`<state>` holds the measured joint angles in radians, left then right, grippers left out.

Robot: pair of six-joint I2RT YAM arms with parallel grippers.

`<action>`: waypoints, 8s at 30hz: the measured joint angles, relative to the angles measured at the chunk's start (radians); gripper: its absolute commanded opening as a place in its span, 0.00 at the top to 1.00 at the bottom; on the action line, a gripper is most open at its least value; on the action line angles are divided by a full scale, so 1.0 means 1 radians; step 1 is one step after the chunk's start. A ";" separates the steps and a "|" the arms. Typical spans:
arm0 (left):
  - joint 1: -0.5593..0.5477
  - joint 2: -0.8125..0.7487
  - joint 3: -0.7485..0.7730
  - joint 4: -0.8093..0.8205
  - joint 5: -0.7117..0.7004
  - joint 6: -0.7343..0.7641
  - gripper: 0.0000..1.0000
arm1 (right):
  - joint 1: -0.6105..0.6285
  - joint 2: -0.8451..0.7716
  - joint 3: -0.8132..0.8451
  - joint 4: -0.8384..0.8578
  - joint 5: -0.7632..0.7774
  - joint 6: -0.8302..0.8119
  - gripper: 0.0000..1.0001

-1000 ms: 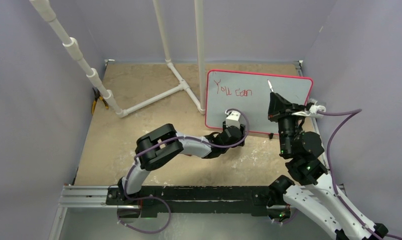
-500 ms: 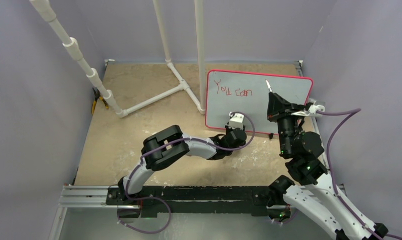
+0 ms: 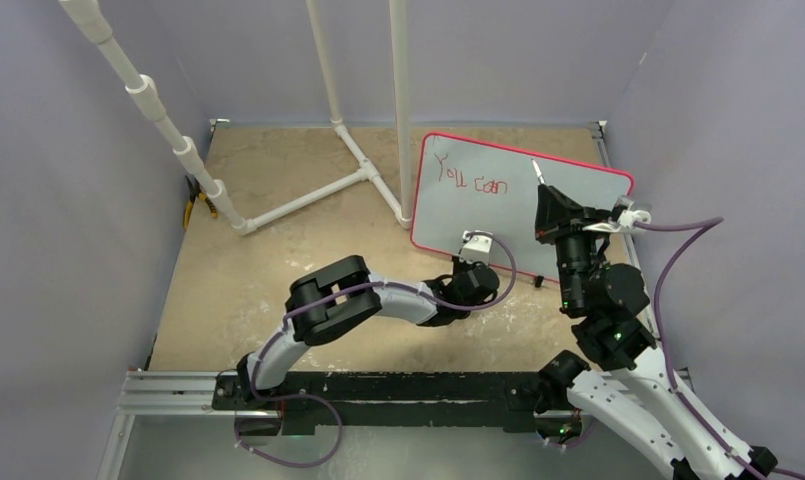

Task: Write a sentence on the whiteboard
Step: Adjust the whiteboard stand at the center of the board, then write a sentence on the whiteboard.

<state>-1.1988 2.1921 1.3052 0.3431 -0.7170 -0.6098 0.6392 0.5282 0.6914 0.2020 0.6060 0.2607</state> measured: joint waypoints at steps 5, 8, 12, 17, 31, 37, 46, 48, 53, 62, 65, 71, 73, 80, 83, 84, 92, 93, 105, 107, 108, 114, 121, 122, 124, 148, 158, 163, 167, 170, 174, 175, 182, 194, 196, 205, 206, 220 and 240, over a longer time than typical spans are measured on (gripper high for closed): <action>-0.017 0.000 0.002 -0.022 -0.050 -0.016 1.00 | 0.000 -0.016 0.000 0.000 0.000 0.000 1.00; -0.038 0.000 0.001 -0.046 -0.092 -0.051 1.00 | 0.000 -0.031 0.000 0.002 -0.003 0.000 1.00; -0.071 -0.007 -0.014 -0.071 -0.146 -0.119 1.00 | 0.000 -0.040 0.000 0.002 -0.008 0.000 1.00; -0.094 -0.024 -0.034 -0.104 -0.178 -0.207 1.00 | 0.000 -0.068 0.000 0.003 -0.023 0.000 1.00; -0.140 -0.102 -0.139 -0.173 -0.240 -0.449 1.00 | 0.000 -0.117 0.000 0.002 -0.027 0.000 1.00; -0.153 -0.122 -0.165 -0.199 -0.251 -0.541 1.00 | 0.000 -0.113 0.000 0.002 -0.035 0.000 1.00; -0.146 -0.128 -0.172 -0.203 -0.263 -0.584 1.00 | 0.000 -0.100 0.000 0.001 -0.050 0.000 1.00; -0.145 -0.129 -0.173 -0.203 -0.264 -0.582 1.00 | 0.000 -0.096 0.000 0.001 -0.054 0.000 1.00; -0.140 -0.135 -0.178 -0.201 -0.263 -0.576 1.00 | 0.000 -0.090 0.000 0.000 -0.094 -0.001 1.00; -0.117 -0.137 -0.177 -0.190 -0.271 -0.529 1.00 | 0.000 -0.069 0.011 -0.004 -0.127 -0.004 1.00; -0.090 -0.137 -0.177 -0.190 -0.274 -0.516 1.00 | 0.000 -0.061 0.011 -0.006 -0.128 -0.005 1.00; -0.040 -0.128 -0.176 -0.169 -0.292 -0.468 1.00 | 0.000 -0.041 0.018 -0.013 -0.132 -0.007 1.00; -0.032 -0.125 -0.174 -0.165 -0.300 -0.451 1.00 | 0.000 -0.037 0.019 -0.016 -0.134 -0.008 1.00; -0.002 -0.116 -0.171 -0.156 -0.319 -0.400 0.96 | 0.000 -0.021 0.032 -0.032 -0.158 -0.008 1.00; 0.006 -0.116 -0.171 -0.150 -0.316 -0.384 0.74 | 0.000 -0.020 0.032 -0.051 -0.167 -0.006 1.00; 0.008 -0.116 -0.171 -0.148 -0.314 -0.375 0.69 | 0.000 -0.021 0.032 -0.058 -0.172 -0.005 1.00; 0.020 -0.149 -0.206 -0.084 -0.301 -0.330 0.43 | 0.000 -0.062 0.032 -0.152 -0.212 0.016 1.00; 0.021 -0.159 -0.217 -0.075 -0.295 -0.322 0.41 | 0.000 -0.066 0.032 -0.162 -0.213 0.019 1.00; 0.028 -0.385 -0.354 -0.008 -0.079 -0.218 0.28 | -0.001 0.025 -0.009 -0.170 -0.242 0.050 1.00; 0.041 -0.439 -0.372 -0.010 0.009 -0.179 0.28 | -0.001 0.059 -0.040 -0.148 -0.259 0.053 1.00; 0.050 -0.471 -0.384 -0.011 0.052 -0.156 0.28 | -0.001 0.073 -0.056 -0.140 -0.262 0.053 1.00; 0.159 -0.682 -0.414 -0.098 0.327 -0.035 0.27 | -0.001 0.154 -0.095 -0.091 -0.266 0.052 1.00; 0.349 -0.814 -0.304 -0.332 0.634 0.107 0.28 | -0.006 0.174 -0.123 0.000 -0.256 0.045 1.00; 0.386 -0.822 -0.287 -0.355 0.685 0.124 0.28 | -0.007 0.181 -0.123 0.010 -0.256 0.044 1.00; 0.451 -0.839 -0.262 -0.404 0.781 0.159 0.28 | -0.012 0.193 -0.126 0.026 -0.256 0.041 1.00; 0.832 -1.070 -0.272 -0.496 0.895 0.371 0.33 | -0.151 0.235 -0.178 0.151 -0.378 0.025 1.00; 0.851 -0.999 -0.322 -0.424 1.011 0.366 0.48 | -0.161 0.278 -0.182 0.193 -0.415 0.025 1.00; 0.851 -0.973 -0.322 -0.409 1.048 0.365 0.53 | -0.162 0.303 -0.182 0.207 -0.415 0.021 1.00; 0.851 -0.957 -0.322 -0.385 1.066 0.363 0.57 | -0.163 0.316 -0.182 0.220 -0.416 0.014 1.00; 0.851 -0.950 -0.322 -0.373 1.077 0.362 0.60 | -0.163 0.325 -0.182 0.225 -0.418 0.007 1.00; 0.851 -0.944 -0.322 -0.364 1.084 0.362 0.61 | -0.163 0.342 -0.182 0.225 -0.430 0.003 1.00; 0.851 -0.943 -0.322 -0.362 1.086 0.362 0.62 | -0.163 0.345 -0.182 0.225 -0.440 0.002 1.00; 0.851 -0.932 -0.322 -0.359 1.096 0.359 0.66 | -0.163 0.348 -0.182 0.216 -0.452 0.000 1.00; 0.851 -0.930 -0.322 -0.359 1.103 0.359 0.68 | -0.163 0.315 -0.182 0.149 -0.383 0.009 1.00; 0.851 -0.930 -0.322 -0.359 1.104 0.359 0.68 | -0.163 0.315 -0.182 0.148 -0.384 0.009 1.00; 0.851 -0.930 -0.322 -0.359 1.107 0.359 0.69 | -0.163 0.332 -0.182 0.148 -0.401 0.003 1.00; 0.851 -0.930 -0.322 -0.359 1.107 0.359 0.69 | -0.163 0.337 -0.182 0.149 -0.410 0.002 1.00; 0.851 -0.930 -0.335 -0.356 1.107 0.360 0.70 | -0.163 0.296 -0.181 0.163 -0.476 -0.006 1.00; 0.852 -0.925 -0.337 -0.349 1.107 0.360 0.77 | -0.163 0.275 -0.181 0.171 -0.387 0.003 1.00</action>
<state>-0.3470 1.2675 0.9680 -0.0059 0.3897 -0.2501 0.4767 0.8036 0.5102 0.3729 0.2188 0.2634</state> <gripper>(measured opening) 0.240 0.115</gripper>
